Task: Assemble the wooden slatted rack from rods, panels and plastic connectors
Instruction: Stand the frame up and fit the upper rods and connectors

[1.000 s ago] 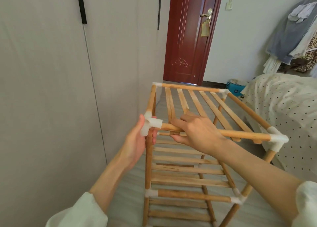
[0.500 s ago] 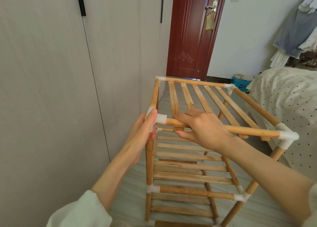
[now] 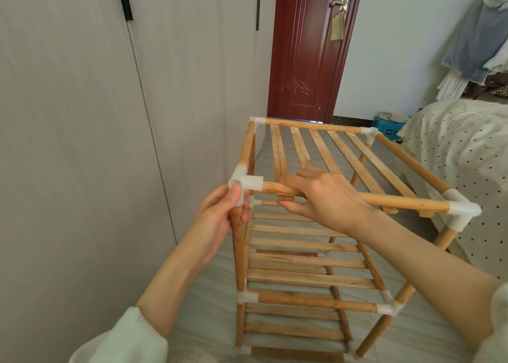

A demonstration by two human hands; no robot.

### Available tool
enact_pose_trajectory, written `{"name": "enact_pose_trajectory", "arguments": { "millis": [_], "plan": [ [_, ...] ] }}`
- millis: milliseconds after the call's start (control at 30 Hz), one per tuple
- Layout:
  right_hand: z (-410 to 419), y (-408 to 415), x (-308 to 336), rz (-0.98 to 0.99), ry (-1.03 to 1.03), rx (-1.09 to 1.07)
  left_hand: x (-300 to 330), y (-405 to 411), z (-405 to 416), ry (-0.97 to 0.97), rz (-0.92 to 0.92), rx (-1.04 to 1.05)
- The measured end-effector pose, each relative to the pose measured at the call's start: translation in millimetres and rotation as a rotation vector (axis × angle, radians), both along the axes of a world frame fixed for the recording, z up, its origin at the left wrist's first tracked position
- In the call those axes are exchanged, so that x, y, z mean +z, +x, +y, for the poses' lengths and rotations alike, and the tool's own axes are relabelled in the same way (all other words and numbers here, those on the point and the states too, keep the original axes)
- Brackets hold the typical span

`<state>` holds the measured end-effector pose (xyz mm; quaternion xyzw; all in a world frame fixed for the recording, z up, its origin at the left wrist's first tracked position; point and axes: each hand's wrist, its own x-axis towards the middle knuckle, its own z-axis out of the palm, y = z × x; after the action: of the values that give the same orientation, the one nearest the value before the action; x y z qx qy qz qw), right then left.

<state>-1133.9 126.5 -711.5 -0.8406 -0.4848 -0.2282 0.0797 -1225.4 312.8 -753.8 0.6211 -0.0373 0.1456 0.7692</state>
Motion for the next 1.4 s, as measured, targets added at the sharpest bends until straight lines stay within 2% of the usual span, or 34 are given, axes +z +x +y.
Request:
{"name": "enact_pose_trajectory", "arguments": {
  "millis": [133,300,433,633,933,1100,1267,1400],
  "plan": [
    [-0.9,-0.3,-0.6,-0.001,0.011,0.024,1.2,-2.3,-2.3,-0.017,0.0,0.011],
    [-4.7,1.1,-2.2,-0.03,0.046,0.042,6.7,-1.9,-13.5,-0.147,0.009,0.084],
    [-5.6,3.4,-4.4,-0.061,0.067,0.057,8.9,-1.9,-20.7,-0.138,0.009,0.172],
    [-7.3,4.1,-6.1,-0.126,0.125,0.086,4.6,-1.9,-21.1,-0.076,0.015,0.211],
    [-6.6,1.2,-5.6,-0.2,0.099,0.114,7.8,-3.8,-15.9,0.061,-0.005,0.066],
    [-6.1,1.8,-6.5,-0.228,0.131,0.11,10.5,-2.8,-23.7,0.284,0.017,0.184],
    [-6.2,2.1,-6.6,-0.228,0.146,0.095,7.7,-2.8,-30.3,0.225,-0.012,0.282],
    [-8.7,1.9,-5.1,-0.203,0.158,0.098,7.7,-1.6,-34.8,0.25,0.004,0.317]
  ]
}}
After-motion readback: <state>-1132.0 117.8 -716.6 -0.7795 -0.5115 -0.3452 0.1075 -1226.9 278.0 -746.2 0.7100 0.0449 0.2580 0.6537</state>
